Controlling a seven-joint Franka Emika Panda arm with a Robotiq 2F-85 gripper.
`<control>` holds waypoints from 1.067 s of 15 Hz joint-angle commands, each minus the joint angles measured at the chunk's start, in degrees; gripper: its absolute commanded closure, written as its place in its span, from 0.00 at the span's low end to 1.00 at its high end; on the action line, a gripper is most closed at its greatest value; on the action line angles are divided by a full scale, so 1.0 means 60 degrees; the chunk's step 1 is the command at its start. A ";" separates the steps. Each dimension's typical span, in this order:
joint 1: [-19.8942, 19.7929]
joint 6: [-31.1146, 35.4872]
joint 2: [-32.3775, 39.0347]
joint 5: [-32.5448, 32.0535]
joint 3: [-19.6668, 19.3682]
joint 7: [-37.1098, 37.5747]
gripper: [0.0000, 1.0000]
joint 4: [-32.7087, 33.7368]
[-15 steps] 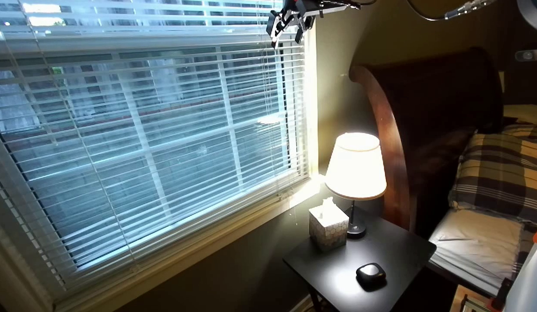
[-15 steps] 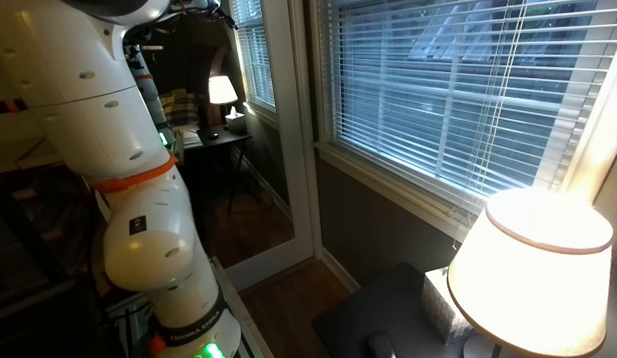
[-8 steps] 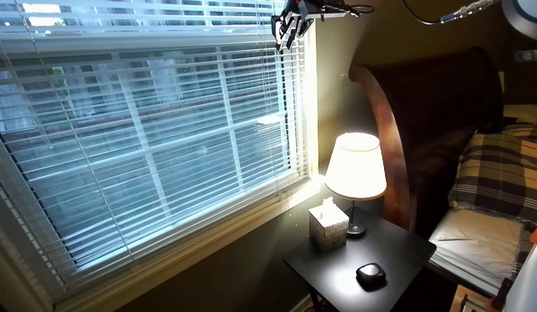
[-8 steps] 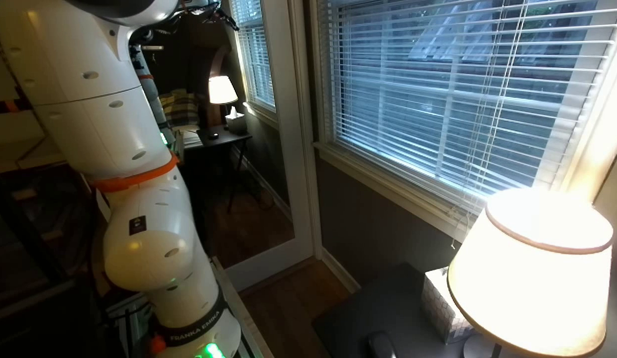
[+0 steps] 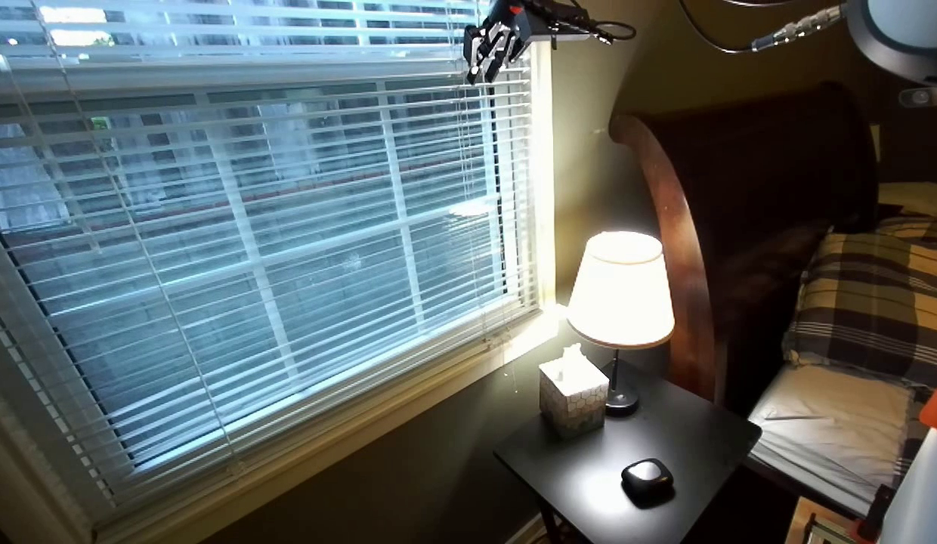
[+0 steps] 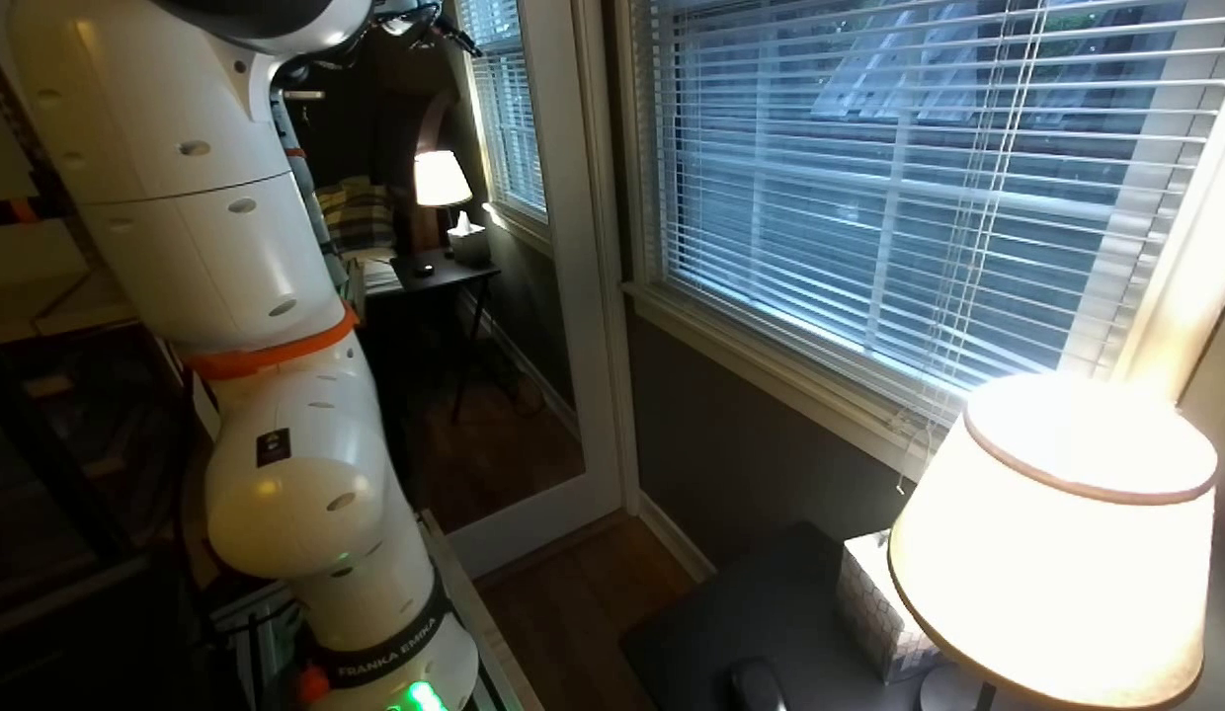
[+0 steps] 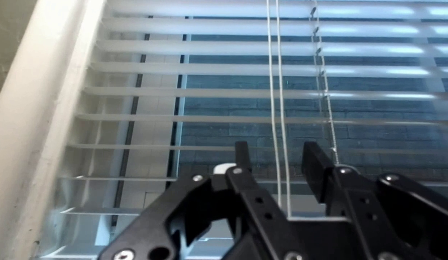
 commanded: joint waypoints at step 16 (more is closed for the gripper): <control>-0.0225 -0.1805 -0.0908 -0.1909 -0.0064 -0.0063 1.00 -0.1423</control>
